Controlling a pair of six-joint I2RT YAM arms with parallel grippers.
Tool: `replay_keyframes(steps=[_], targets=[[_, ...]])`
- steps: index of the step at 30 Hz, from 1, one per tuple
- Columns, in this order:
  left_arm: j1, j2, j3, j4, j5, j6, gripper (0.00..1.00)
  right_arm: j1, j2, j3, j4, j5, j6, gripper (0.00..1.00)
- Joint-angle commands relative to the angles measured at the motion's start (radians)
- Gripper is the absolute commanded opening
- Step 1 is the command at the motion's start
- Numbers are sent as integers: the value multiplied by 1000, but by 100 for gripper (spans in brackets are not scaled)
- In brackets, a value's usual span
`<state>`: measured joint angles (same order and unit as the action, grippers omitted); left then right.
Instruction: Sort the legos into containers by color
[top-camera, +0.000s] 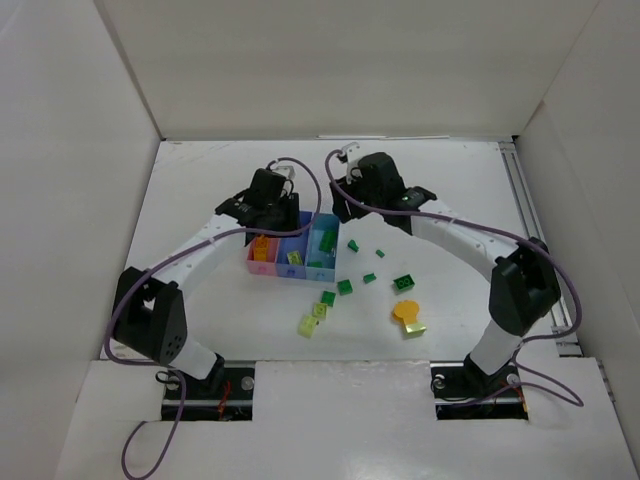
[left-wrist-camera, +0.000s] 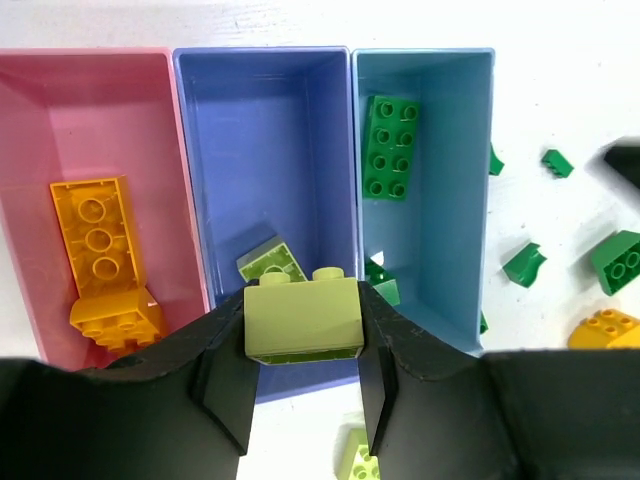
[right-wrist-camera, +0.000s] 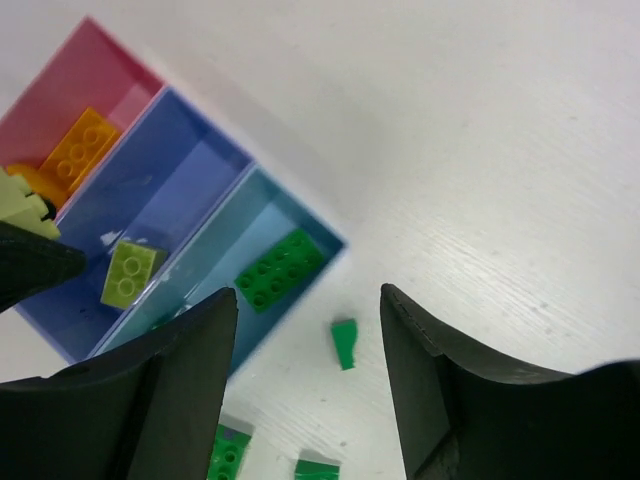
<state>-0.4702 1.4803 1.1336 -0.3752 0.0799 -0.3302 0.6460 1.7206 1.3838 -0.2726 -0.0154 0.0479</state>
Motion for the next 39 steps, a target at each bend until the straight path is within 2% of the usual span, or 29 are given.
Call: replay_keyframes(steps=[1, 5, 7, 9, 13, 24, 28, 31, 36, 39], targets=[[-4, 11, 49, 16, 14, 25, 35, -48, -58, -29, 13, 5, 46, 64], [-4, 37, 58, 16, -11, 25, 53, -69, -79, -40, 3, 23, 46, 69], [-4, 49, 68, 16, -11, 25, 55, -69, -90, -40, -22, 37, 56, 69], [-4, 60, 78, 7, -11, 34, 61, -80, -101, -51, -22, 37, 56, 71], [5, 71, 98, 7, -2, 43, 61, -91, -125, -84, -46, 57, 66, 71], [24, -46, 132, -13, 76, 91, 100, -164, -256, -212, -126, 103, 107, 72], [24, -124, 97, -24, 127, 100, 100, -183, -308, -270, -135, 112, 127, 72], [-4, -208, 32, -50, 114, 76, 100, -194, -349, -308, -135, 123, 162, 79], [-129, -349, -113, -82, 63, -52, 100, -212, -397, -368, -126, 123, 193, 82], [-220, -425, -263, -59, 54, -162, 100, -212, -440, -432, -100, 114, 207, 93]])
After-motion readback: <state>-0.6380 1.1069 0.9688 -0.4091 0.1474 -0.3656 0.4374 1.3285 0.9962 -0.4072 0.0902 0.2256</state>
